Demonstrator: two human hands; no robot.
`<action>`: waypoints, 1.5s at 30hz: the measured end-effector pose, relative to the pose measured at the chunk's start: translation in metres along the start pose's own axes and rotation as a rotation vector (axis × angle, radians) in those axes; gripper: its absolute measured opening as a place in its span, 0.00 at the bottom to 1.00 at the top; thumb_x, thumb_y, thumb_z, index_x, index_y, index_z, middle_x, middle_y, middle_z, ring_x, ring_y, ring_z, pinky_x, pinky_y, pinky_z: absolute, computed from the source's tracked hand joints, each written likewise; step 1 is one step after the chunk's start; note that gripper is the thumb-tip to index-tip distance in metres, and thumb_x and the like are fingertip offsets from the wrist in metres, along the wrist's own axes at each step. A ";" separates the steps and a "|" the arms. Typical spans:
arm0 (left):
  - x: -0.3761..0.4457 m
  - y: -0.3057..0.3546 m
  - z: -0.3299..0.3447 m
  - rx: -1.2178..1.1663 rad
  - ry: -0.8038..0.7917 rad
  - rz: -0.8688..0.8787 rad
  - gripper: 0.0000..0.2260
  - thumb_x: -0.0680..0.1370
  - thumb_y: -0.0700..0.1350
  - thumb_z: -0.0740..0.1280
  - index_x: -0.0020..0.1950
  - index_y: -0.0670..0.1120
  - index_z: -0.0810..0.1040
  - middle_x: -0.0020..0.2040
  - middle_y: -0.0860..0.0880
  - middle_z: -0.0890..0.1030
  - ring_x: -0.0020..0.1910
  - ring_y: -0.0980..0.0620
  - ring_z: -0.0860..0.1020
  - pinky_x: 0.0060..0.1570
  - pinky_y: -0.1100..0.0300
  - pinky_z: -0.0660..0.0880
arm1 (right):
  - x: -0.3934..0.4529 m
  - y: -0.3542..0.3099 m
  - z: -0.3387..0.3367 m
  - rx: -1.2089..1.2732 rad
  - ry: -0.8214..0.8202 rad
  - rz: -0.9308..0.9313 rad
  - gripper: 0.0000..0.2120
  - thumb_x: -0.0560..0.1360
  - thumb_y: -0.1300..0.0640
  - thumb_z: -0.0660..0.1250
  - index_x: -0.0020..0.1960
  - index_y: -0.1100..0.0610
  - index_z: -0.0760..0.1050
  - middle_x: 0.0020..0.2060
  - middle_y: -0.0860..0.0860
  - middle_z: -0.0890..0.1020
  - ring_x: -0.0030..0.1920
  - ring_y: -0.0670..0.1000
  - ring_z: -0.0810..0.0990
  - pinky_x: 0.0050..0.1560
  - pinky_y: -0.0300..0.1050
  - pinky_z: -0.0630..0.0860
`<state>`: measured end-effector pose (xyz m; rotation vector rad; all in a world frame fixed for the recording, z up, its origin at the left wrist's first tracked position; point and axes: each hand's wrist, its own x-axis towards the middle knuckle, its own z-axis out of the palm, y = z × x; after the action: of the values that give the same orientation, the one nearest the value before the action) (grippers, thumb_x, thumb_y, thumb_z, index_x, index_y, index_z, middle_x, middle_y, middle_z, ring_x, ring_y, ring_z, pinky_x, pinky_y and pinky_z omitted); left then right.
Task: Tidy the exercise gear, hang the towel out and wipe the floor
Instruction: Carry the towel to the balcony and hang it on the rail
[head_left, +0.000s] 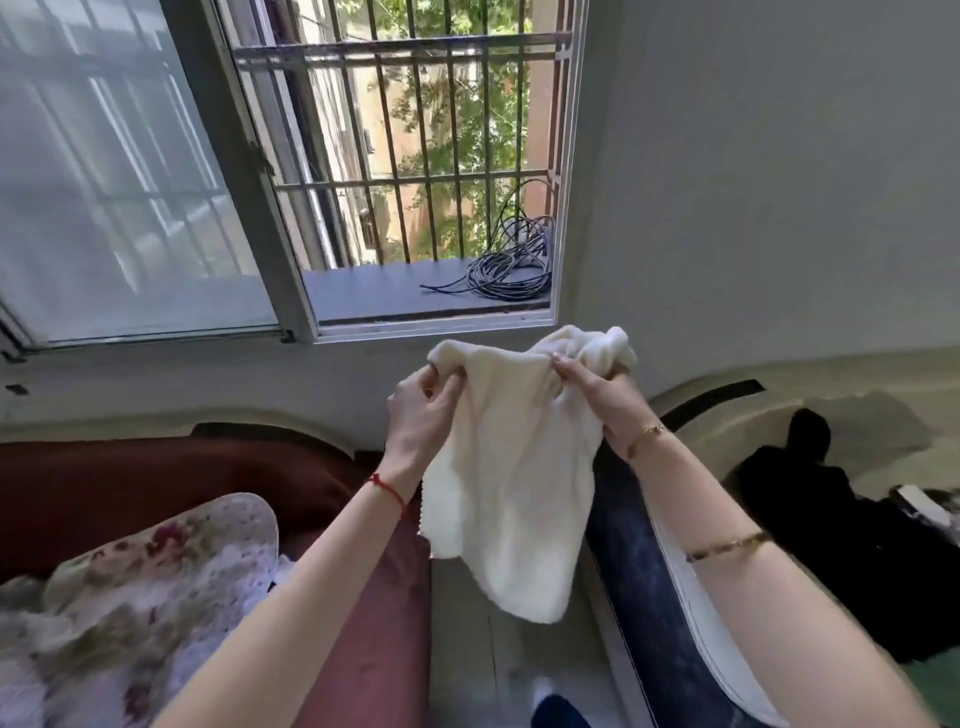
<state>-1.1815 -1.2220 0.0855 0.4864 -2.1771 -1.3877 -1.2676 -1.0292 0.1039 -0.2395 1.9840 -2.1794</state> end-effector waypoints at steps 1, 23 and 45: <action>0.018 -0.003 0.006 -0.012 -0.006 -0.009 0.12 0.76 0.51 0.67 0.39 0.43 0.76 0.33 0.51 0.75 0.33 0.56 0.69 0.33 0.63 0.66 | 0.021 0.000 0.001 -0.004 -0.005 -0.004 0.16 0.73 0.54 0.73 0.55 0.62 0.77 0.47 0.57 0.83 0.46 0.51 0.83 0.46 0.42 0.81; 0.381 0.040 0.062 -0.541 -0.183 -0.253 0.07 0.80 0.47 0.63 0.53 0.46 0.79 0.43 0.49 0.77 0.39 0.54 0.74 0.30 0.67 0.73 | 0.404 -0.083 0.102 0.031 -0.332 -0.156 0.21 0.70 0.57 0.75 0.57 0.68 0.75 0.55 0.66 0.79 0.47 0.56 0.81 0.42 0.43 0.81; 0.715 0.038 -0.013 -0.655 -0.589 0.045 0.18 0.75 0.39 0.68 0.65 0.38 0.76 0.50 0.43 0.82 0.42 0.50 0.83 0.45 0.58 0.81 | 0.644 -0.171 0.256 0.006 -0.215 -0.542 0.10 0.76 0.53 0.68 0.54 0.57 0.78 0.48 0.59 0.83 0.47 0.52 0.82 0.49 0.46 0.81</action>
<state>-1.7516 -1.6067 0.2849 -0.2464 -1.9237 -2.2926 -1.8351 -1.4175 0.2947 -1.0722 1.9508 -2.3195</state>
